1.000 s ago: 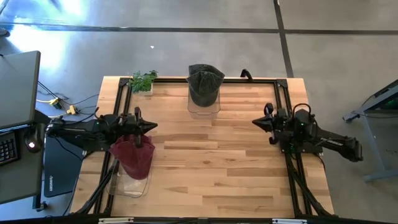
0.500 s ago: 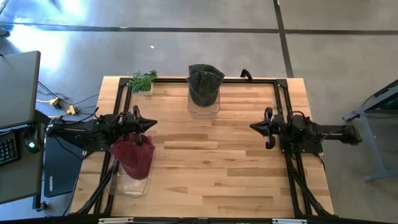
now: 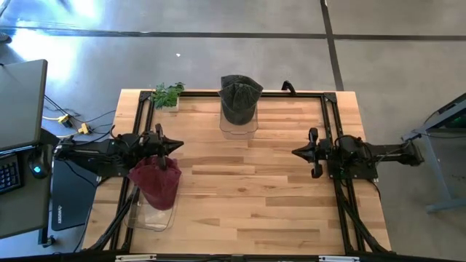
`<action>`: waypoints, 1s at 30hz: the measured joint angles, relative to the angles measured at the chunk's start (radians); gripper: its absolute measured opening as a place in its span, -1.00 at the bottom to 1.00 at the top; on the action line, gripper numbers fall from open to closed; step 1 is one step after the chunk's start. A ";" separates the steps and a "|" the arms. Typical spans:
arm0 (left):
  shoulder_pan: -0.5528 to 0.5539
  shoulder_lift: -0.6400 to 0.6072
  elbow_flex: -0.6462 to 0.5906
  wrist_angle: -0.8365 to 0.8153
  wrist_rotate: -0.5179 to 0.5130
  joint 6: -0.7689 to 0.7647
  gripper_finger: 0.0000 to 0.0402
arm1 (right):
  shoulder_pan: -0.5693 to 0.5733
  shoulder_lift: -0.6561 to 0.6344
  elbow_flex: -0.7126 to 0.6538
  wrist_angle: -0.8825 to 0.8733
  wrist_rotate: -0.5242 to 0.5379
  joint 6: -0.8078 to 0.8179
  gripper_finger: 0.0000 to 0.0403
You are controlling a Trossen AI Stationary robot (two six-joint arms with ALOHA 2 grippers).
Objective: Pick & Place hat
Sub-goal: Return to Home Position
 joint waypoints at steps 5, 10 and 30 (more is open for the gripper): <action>0.000 0.000 0.000 -0.001 0.010 0.005 -1.00 | 0.000 0.000 -0.001 0.006 -0.004 -0.005 -1.00; 0.000 -0.002 -0.001 -0.004 0.132 0.086 -1.00 | 0.000 0.000 -0.001 0.006 -0.004 -0.006 -1.00; 0.000 0.009 -0.003 -0.010 0.245 0.136 -1.00 | 0.000 0.000 -0.001 0.008 -0.005 -0.007 -1.00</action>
